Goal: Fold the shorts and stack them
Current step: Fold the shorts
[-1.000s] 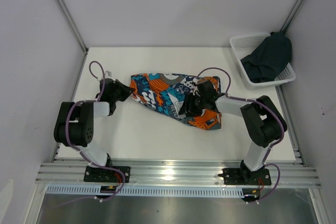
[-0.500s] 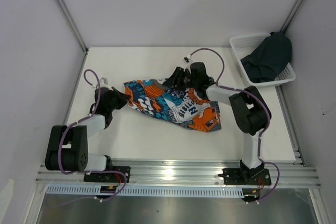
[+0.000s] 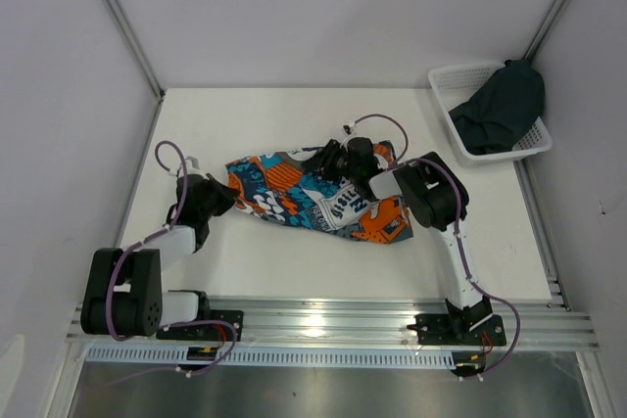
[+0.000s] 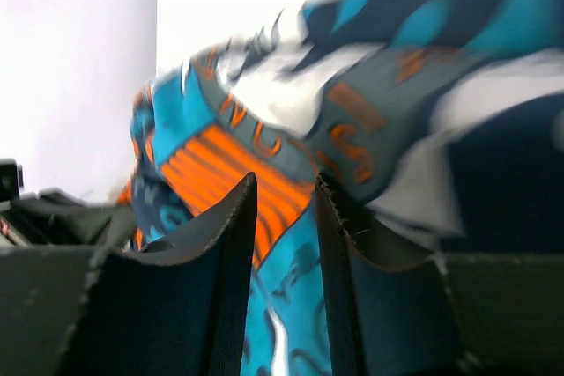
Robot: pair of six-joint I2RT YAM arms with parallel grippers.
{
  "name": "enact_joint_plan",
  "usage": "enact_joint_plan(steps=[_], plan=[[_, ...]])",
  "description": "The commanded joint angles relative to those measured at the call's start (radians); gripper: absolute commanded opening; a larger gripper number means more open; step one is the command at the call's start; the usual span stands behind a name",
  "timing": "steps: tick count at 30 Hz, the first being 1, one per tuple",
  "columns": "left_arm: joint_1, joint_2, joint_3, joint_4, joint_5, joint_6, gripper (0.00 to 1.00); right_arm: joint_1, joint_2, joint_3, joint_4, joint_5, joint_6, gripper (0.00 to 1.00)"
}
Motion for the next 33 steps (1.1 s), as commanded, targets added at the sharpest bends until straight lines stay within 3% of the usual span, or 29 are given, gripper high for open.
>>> enact_joint_plan(steps=[1,13,16,22,23,25,26,29,33], plan=[[-0.005,-0.068,-0.014,-0.034,-0.061,0.036,0.00,-0.041,0.042,0.026,0.109,0.092,0.030,0.38],[-0.004,-0.048,0.015,-0.091,-0.092,0.047,0.00,-0.064,0.008,0.083,-0.060,0.191,-0.054,0.38],[-0.004,-0.031,0.032,-0.105,-0.081,0.047,0.08,-0.064,-0.020,0.107,-0.089,0.165,-0.086,0.42],[-0.004,-0.025,0.035,-0.129,-0.088,0.037,0.44,-0.074,-0.156,0.129,-0.193,0.129,-0.195,0.54],[-0.004,-0.022,0.035,-0.131,-0.089,0.036,0.58,-0.072,-0.179,0.121,-0.203,0.121,-0.206,0.54],[-0.004,-0.019,0.041,-0.140,-0.087,0.033,0.70,-0.068,-0.248,0.083,-0.226,0.122,-0.220,0.54],[-0.004,-0.020,0.040,-0.139,-0.082,0.030,0.81,-0.064,-0.271,0.063,-0.226,0.124,-0.218,0.54],[-0.004,-0.032,0.032,-0.132,-0.088,0.027,0.93,-0.046,-0.351,-0.049,-0.180,0.136,-0.189,0.50],[-0.004,-0.022,0.046,-0.134,-0.090,0.024,0.98,0.000,-0.411,-0.146,-0.166,0.170,-0.143,0.36]])
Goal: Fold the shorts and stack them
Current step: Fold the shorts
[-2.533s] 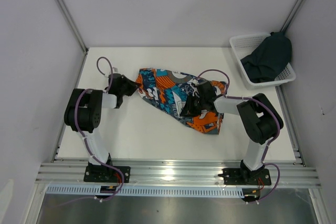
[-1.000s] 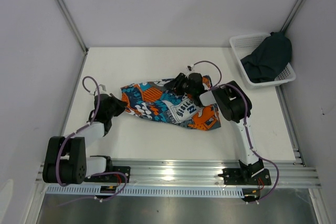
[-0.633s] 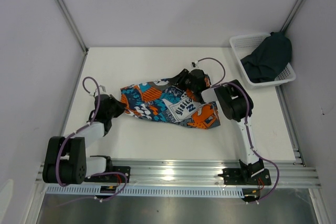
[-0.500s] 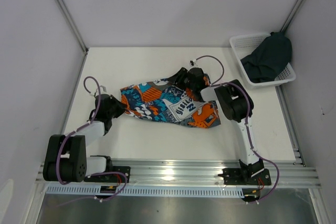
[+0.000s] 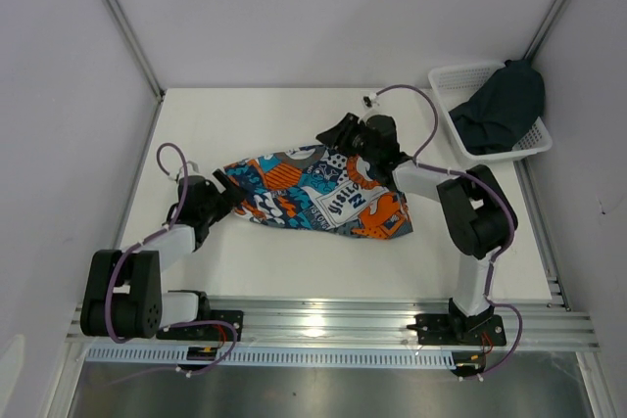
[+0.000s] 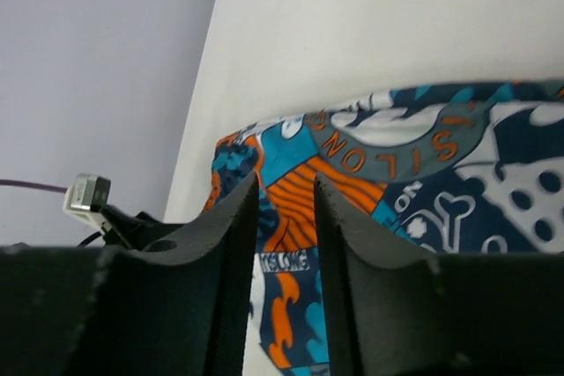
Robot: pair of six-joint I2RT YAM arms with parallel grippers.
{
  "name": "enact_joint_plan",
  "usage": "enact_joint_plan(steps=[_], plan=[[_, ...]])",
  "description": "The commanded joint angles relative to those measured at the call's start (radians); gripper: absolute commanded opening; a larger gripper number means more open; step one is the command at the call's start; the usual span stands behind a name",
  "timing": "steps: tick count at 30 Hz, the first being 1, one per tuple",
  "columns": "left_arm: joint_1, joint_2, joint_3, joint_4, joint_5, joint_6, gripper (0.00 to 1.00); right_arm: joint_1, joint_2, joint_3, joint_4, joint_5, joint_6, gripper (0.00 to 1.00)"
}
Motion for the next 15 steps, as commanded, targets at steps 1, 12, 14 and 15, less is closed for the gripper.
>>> enact_joint_plan(steps=[1,12,14,15], plan=[[-0.001,0.011,0.049,0.017,-0.013,0.003,0.98,0.054,-0.042,-0.075,0.001,0.042,0.024,0.33],[0.053,-0.145,-0.048,0.088,0.080,0.001,0.95,0.134,0.035,-0.053,-0.157,-0.006,0.032,0.00],[0.073,-0.191,-0.054,0.054,0.085,0.001,0.84,0.138,0.064,-0.029,-0.184,-0.026,0.024,0.00],[0.079,-0.203,-0.063,0.033,0.091,0.000,0.81,0.140,0.091,-0.001,-0.213,-0.036,0.014,0.00]])
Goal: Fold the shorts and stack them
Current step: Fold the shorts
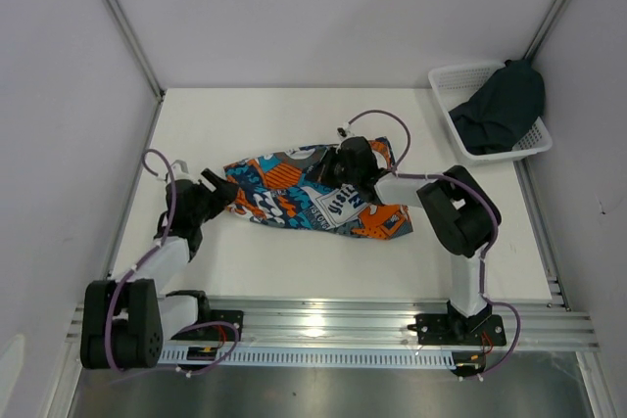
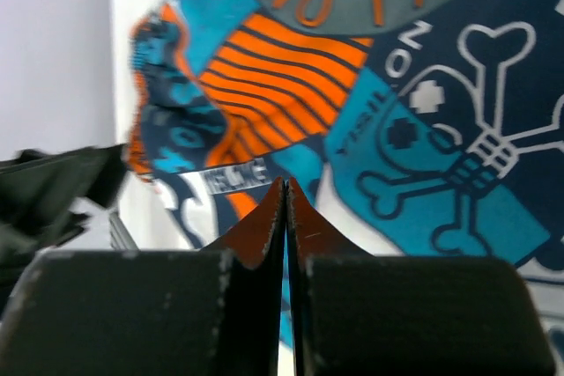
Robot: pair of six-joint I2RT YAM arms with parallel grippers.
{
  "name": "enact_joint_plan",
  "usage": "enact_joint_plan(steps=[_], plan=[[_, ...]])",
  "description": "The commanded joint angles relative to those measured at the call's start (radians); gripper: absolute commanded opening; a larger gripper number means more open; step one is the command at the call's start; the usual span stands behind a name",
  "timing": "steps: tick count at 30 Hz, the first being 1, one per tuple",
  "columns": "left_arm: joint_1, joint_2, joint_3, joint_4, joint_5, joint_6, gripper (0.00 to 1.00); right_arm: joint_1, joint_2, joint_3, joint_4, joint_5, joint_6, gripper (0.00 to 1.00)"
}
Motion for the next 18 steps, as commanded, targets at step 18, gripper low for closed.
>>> enact_joint_plan(steps=[18], plan=[[0.090,0.269,0.069,0.120,0.248,-0.004,0.99,0.030,0.102,0.114,-0.182,-0.048,-0.082,0.00]])
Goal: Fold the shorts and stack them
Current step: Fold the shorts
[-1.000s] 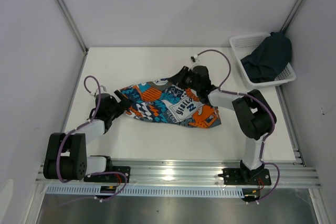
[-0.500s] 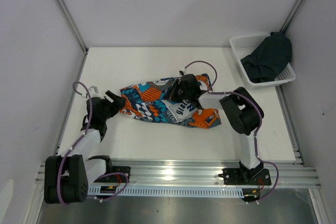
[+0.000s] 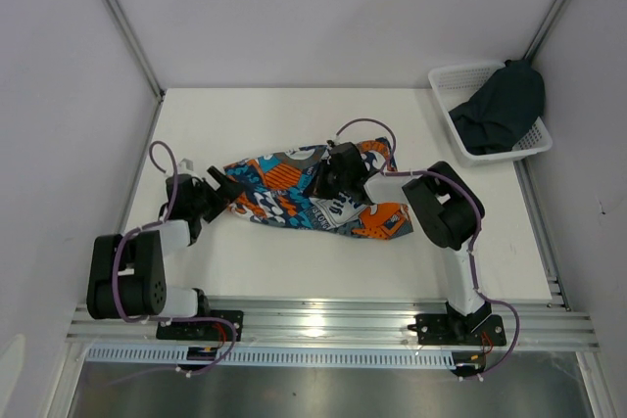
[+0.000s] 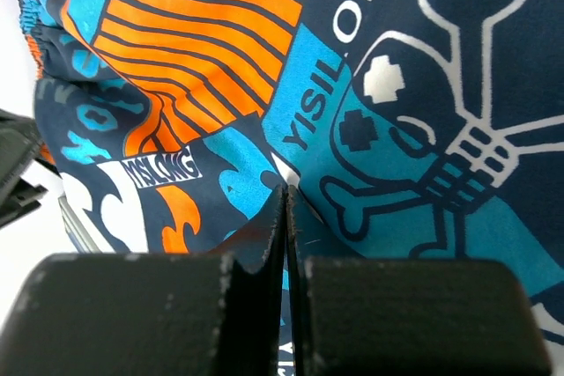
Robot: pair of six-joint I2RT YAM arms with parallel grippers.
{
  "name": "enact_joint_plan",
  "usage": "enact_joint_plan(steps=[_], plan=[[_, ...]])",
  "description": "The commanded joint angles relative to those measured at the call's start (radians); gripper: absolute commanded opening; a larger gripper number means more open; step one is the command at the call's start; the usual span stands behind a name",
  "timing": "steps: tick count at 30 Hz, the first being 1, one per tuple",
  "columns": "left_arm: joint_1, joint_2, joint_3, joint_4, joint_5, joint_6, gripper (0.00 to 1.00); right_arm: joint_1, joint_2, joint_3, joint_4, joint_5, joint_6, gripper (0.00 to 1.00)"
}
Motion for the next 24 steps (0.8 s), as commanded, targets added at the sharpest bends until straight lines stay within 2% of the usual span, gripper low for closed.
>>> enact_joint_plan(steps=[1,8,11,12,16,22,24], plan=[[0.018,0.061,0.037,0.046,0.061,-0.008,0.99,0.004,-0.026,0.023,-0.028,-0.011,-0.031,0.00],[0.024,0.158,0.110,0.050,0.087,-0.012,0.99,0.004,-0.024,0.019,-0.074,0.009,-0.046,0.00],[0.024,0.184,0.135,0.062,0.100,-0.014,0.88,0.004,-0.029,0.017,-0.086,0.015,-0.057,0.00],[0.024,0.190,0.139,0.076,0.115,-0.015,0.80,0.004,-0.030,0.017,-0.088,0.015,-0.062,0.00],[0.024,0.196,0.133,0.112,0.152,-0.011,0.58,0.003,-0.029,0.019,-0.100,0.017,-0.068,0.00],[0.023,0.209,0.135,0.154,0.201,-0.015,0.50,0.004,-0.020,0.026,-0.109,0.011,-0.071,0.00],[0.023,0.213,0.136,0.172,0.216,-0.020,0.43,0.004,-0.020,0.025,-0.111,0.012,-0.071,0.00]])
